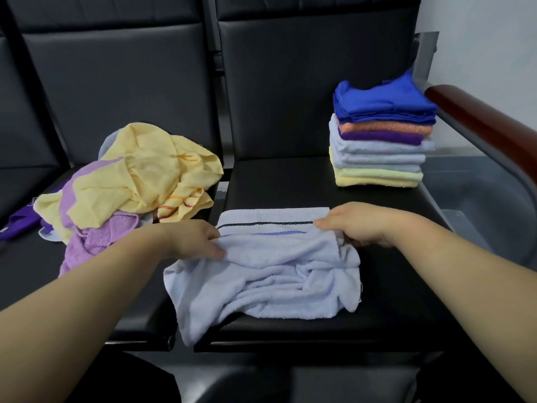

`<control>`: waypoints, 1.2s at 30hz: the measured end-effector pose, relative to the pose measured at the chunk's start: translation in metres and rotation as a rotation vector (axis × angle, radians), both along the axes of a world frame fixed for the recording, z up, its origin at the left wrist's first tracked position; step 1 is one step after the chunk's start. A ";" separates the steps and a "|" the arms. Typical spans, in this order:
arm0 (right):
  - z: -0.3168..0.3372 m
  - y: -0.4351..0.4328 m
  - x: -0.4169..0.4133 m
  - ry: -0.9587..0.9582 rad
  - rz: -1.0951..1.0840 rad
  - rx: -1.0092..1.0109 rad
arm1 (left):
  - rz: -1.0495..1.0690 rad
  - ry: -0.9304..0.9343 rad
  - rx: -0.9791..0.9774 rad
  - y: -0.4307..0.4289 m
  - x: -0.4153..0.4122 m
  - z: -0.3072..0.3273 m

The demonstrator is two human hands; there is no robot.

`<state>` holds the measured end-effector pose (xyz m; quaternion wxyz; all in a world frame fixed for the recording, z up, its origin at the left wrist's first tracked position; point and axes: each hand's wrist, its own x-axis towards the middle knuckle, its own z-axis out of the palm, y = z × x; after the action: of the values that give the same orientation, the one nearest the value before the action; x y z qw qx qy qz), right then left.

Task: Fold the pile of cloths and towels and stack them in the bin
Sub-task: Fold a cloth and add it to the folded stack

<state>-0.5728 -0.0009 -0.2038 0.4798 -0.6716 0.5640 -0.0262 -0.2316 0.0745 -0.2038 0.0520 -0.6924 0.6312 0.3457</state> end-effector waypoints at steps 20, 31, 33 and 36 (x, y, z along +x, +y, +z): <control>-0.029 -0.035 0.020 0.164 -0.115 -0.445 | 0.166 0.342 -0.189 -0.036 -0.002 -0.010; -0.038 -0.046 0.025 0.242 -0.124 -0.463 | 0.104 0.432 -0.007 -0.052 0.003 -0.013; -0.040 -0.048 0.026 0.249 -0.126 -0.459 | 0.151 0.434 0.012 -0.054 0.001 -0.010; -0.041 -0.050 0.027 0.256 -0.122 -0.455 | 0.370 0.510 0.009 -0.058 -0.002 -0.009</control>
<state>-0.5453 -0.0511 -0.2453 0.2390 -0.7248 0.6391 -0.0959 -0.2336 0.0168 -0.2133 -0.1690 -0.6861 0.4857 0.5146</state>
